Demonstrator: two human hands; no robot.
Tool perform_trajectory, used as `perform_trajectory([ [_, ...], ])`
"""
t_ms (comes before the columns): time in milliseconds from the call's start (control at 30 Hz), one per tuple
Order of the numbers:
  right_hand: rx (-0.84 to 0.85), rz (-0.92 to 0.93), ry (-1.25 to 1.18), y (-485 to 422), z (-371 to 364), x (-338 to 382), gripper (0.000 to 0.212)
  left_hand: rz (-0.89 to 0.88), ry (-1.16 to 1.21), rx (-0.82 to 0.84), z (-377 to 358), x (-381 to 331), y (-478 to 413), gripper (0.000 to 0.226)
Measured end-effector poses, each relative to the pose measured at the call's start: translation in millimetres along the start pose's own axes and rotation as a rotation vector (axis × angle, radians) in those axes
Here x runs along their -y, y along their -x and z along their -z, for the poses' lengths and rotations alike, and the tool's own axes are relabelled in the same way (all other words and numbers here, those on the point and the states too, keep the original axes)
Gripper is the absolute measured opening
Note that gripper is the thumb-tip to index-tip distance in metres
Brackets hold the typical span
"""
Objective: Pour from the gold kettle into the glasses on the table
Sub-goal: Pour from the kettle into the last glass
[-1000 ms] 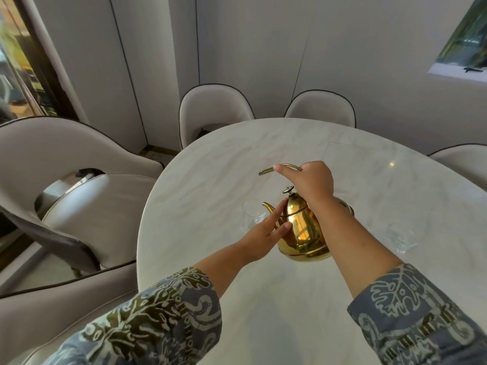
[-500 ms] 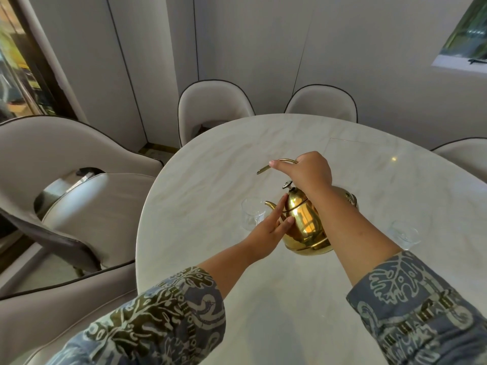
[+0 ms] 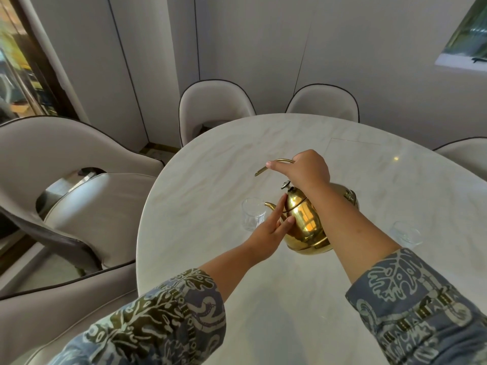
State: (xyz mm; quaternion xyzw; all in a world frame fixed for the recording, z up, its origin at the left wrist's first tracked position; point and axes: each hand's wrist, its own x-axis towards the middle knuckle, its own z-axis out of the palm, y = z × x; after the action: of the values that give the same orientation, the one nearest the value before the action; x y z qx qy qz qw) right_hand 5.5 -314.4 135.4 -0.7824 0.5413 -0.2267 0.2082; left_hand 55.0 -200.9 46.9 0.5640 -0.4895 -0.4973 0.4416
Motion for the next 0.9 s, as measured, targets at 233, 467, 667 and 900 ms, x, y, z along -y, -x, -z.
perform_trajectory([
  [233,0.023,0.014,0.016,-1,0,3,0.059,-0.003,0.019,-0.023,-2,-3,2,0.058],
  [467,0.017,0.020,0.034,-3,2,4,0.059,-0.006,0.056,-0.020,-5,-8,4,0.058],
  [667,0.020,0.016,0.075,-7,1,6,0.060,-0.009,0.052,-0.015,-5,-13,6,0.057],
  [900,0.043,0.012,0.102,-9,2,10,0.058,-0.010,0.067,-0.029,-5,-15,8,0.056],
])
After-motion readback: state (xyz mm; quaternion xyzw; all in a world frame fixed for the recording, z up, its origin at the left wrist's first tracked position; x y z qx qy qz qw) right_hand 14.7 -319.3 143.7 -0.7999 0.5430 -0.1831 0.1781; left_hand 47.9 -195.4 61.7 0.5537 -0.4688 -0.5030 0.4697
